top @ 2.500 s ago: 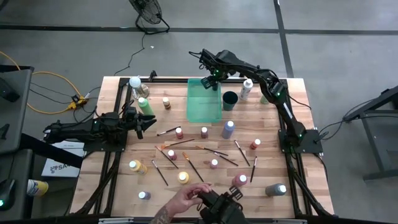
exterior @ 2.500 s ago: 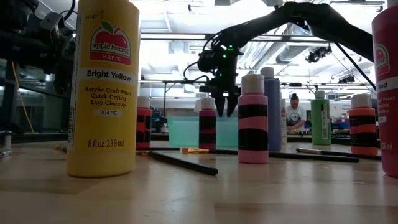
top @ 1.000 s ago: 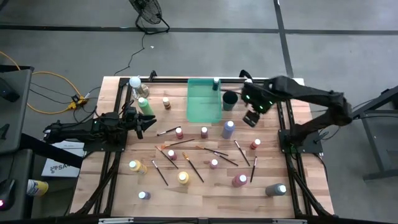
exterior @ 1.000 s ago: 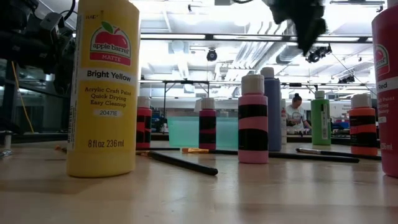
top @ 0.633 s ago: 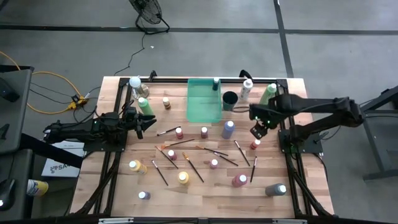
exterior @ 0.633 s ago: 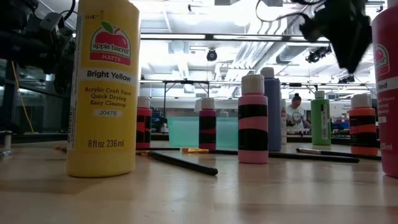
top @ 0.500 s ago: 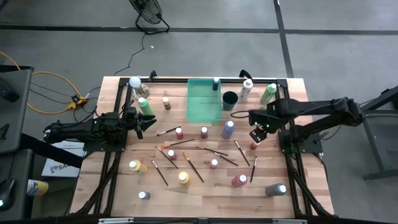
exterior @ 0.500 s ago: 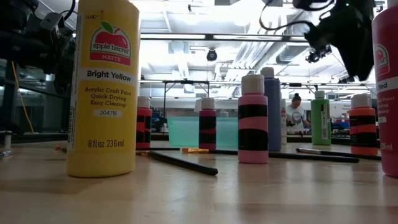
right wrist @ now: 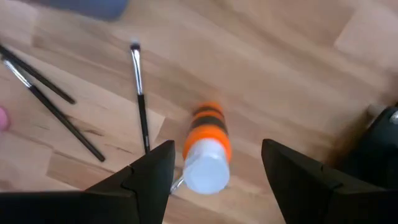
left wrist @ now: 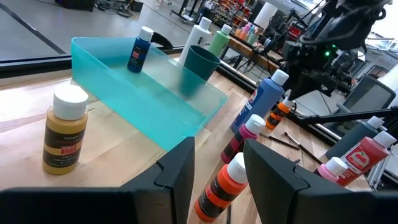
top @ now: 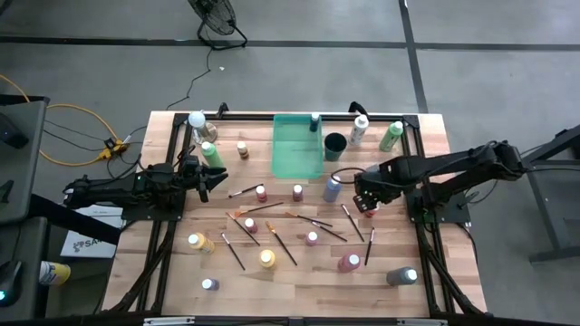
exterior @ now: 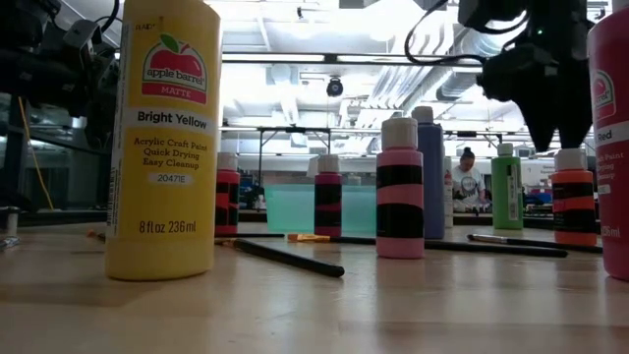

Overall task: Pick & Place Paint Supplies
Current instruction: Put the orange paint bottle into the green bin

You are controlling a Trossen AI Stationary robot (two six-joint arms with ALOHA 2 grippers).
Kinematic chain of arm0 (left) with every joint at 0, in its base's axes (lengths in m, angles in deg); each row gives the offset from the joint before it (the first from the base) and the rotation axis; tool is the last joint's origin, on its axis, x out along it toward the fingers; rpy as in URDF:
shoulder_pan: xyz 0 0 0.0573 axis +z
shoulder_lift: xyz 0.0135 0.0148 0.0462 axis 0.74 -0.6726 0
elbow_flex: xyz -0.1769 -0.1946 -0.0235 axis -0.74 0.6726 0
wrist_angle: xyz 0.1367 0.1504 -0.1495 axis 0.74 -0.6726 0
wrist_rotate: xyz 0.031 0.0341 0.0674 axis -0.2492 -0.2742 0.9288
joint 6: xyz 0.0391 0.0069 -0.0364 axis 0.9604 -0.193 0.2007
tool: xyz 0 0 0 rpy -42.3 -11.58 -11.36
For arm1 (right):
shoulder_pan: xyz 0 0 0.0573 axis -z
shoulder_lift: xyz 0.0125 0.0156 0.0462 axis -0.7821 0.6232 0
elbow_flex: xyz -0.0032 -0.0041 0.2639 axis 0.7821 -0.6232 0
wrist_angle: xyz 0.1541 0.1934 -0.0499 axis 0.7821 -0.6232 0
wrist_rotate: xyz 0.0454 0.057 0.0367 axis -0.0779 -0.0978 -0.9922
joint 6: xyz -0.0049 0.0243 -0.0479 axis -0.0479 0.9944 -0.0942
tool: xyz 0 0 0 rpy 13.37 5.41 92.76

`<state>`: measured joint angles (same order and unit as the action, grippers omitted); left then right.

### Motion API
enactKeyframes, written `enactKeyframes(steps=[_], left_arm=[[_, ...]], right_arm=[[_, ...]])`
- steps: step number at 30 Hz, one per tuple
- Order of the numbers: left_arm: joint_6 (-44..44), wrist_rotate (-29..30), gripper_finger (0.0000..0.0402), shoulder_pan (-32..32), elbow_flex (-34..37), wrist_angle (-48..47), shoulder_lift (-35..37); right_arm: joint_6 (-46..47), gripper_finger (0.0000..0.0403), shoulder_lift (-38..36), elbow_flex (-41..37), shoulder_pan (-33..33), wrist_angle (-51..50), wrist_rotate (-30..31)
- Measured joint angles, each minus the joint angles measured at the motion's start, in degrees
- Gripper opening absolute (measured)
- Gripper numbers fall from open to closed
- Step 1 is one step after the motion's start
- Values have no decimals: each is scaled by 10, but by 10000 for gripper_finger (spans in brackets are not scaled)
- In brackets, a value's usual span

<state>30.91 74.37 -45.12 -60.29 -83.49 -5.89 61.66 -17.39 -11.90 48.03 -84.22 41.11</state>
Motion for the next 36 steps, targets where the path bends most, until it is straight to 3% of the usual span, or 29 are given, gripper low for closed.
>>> enactKeyframes(steps=[10,18,25,36], left_arm=[[0,0,136,0,0,0,0],[0,0,136,0,0,0,0],[0,0,136,0,0,0,0],[0,0,136,0,0,0,0]], right_arm=[[64,255,10,-4,-19,5,-6],[61,243,49,-4,-19,19,-19],[60,211,56,-4,-19,20,-26],[45,124,56,-4,-19,18,-31]])
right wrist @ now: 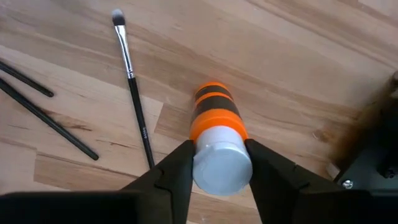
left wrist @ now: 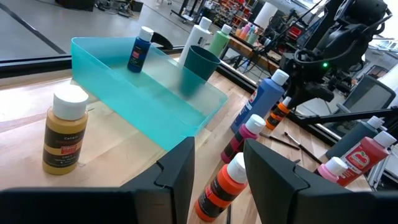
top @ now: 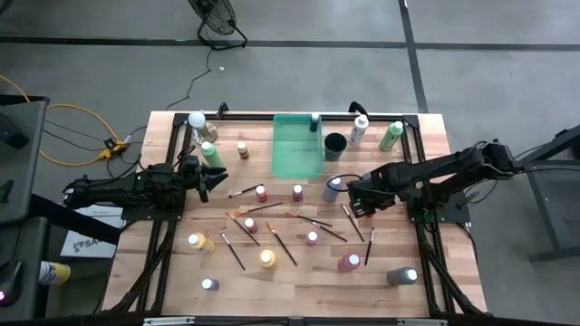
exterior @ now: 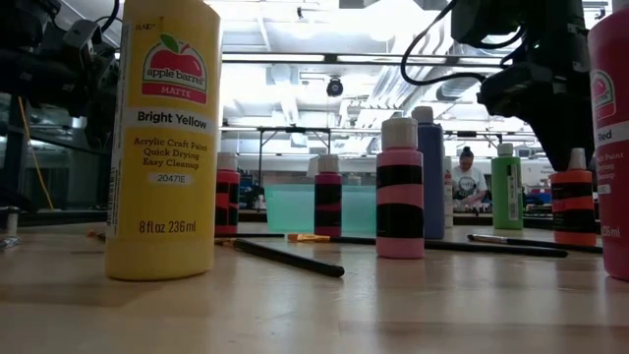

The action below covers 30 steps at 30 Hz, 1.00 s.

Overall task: Pick & Place Paint Supplies
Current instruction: Put the orange paint bottle into the green bin

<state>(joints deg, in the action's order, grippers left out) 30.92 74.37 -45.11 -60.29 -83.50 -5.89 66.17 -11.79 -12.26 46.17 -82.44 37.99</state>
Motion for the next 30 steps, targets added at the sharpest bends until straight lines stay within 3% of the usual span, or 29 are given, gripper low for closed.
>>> enactKeyframes(steps=[13,23,30], left_arm=[[0,0,136,0,0,0,0],[0,0,136,0,0,0,0],[0,0,136,0,0,0,0]], right_arm=[[-45,114,-54,38,5,-38,-2],[-158,122,-85,205,59,-167,69],[-291,115,-67,324,117,-171,92]])
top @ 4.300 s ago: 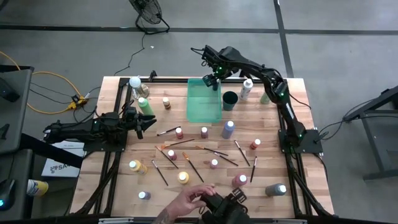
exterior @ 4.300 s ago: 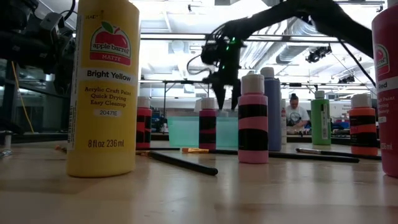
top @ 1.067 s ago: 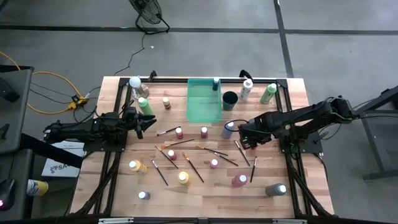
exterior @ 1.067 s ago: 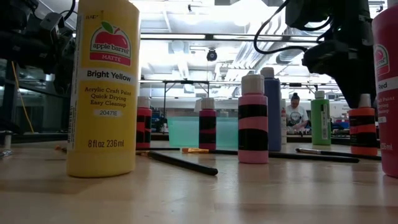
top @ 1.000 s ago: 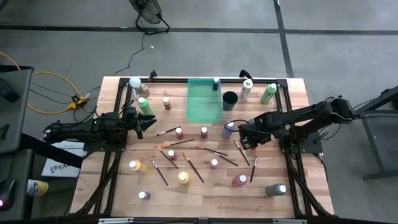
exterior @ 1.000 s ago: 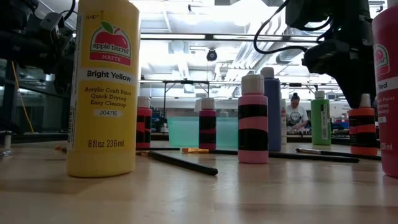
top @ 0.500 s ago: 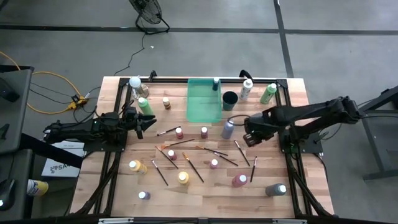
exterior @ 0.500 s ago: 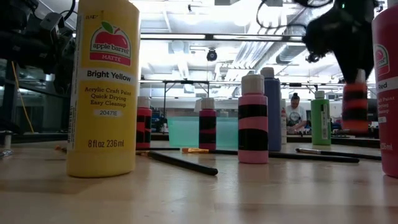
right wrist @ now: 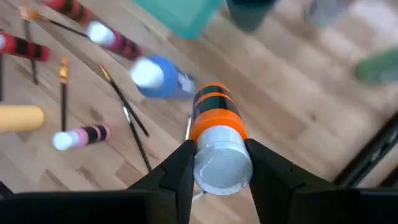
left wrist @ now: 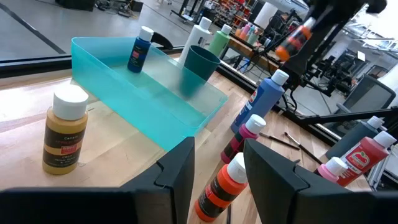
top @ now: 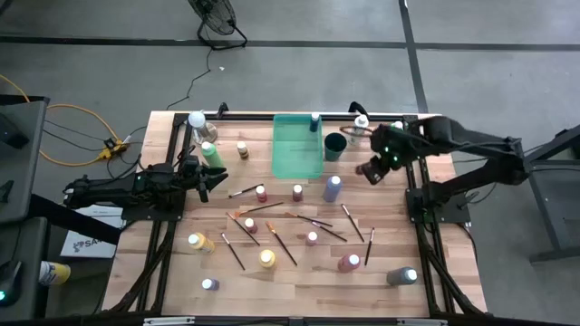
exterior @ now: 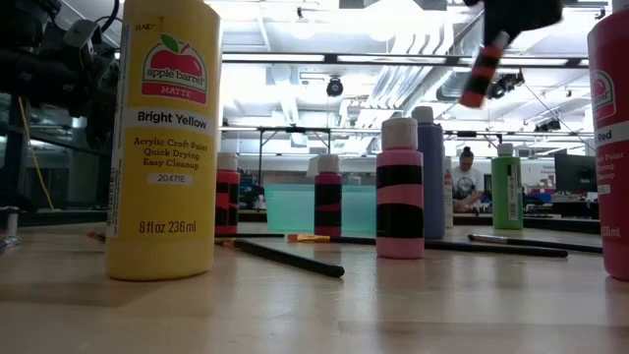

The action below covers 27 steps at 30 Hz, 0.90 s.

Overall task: Pick & Place Paint Supplies
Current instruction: Put the orange paint bottle into the green bin

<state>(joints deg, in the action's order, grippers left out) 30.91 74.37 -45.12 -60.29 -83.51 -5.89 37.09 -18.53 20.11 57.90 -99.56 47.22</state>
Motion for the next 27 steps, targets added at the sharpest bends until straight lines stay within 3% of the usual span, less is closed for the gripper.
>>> enactKeyframes(steps=[6,16,27], left_arm=[[0,0,136,0,0,0,0],[0,0,136,0,0,0,0],[0,0,136,0,0,0,0]], right_arm=[[-84,120,62,85,54,21,0],[-160,121,231,227,152,54,-19],[-143,123,400,273,215,138,-49]])
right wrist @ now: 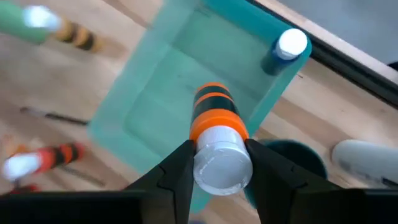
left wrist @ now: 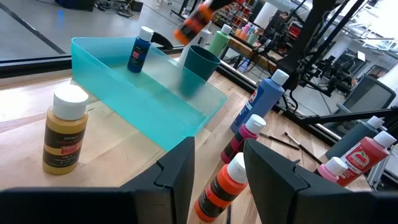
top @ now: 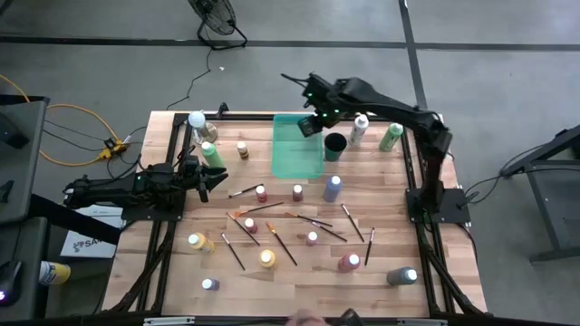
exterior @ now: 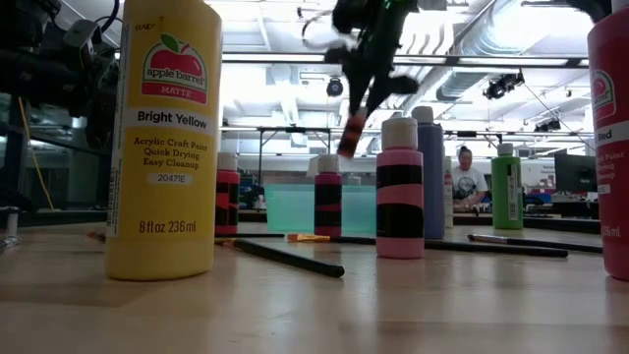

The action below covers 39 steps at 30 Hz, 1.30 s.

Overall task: Pick & Place Paint Supplies
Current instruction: Put the orange paint bottle into the green bin

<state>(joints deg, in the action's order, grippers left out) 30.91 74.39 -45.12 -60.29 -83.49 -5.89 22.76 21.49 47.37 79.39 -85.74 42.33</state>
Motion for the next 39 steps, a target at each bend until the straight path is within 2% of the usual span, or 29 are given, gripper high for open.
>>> enactKeyframes(steps=[9,20,33,39], left_arm=[[0,0,136,0,0,0,0],[0,0,136,0,0,0,0],[0,0,136,0,0,0,0],[0,0,136,0,0,0,0]], right_arm=[[-6,125,70,0,22,33,3],[-113,124,92,0,37,25,4],[-368,127,97,0,40,16,50],[-436,121,123,0,41,16,52]])
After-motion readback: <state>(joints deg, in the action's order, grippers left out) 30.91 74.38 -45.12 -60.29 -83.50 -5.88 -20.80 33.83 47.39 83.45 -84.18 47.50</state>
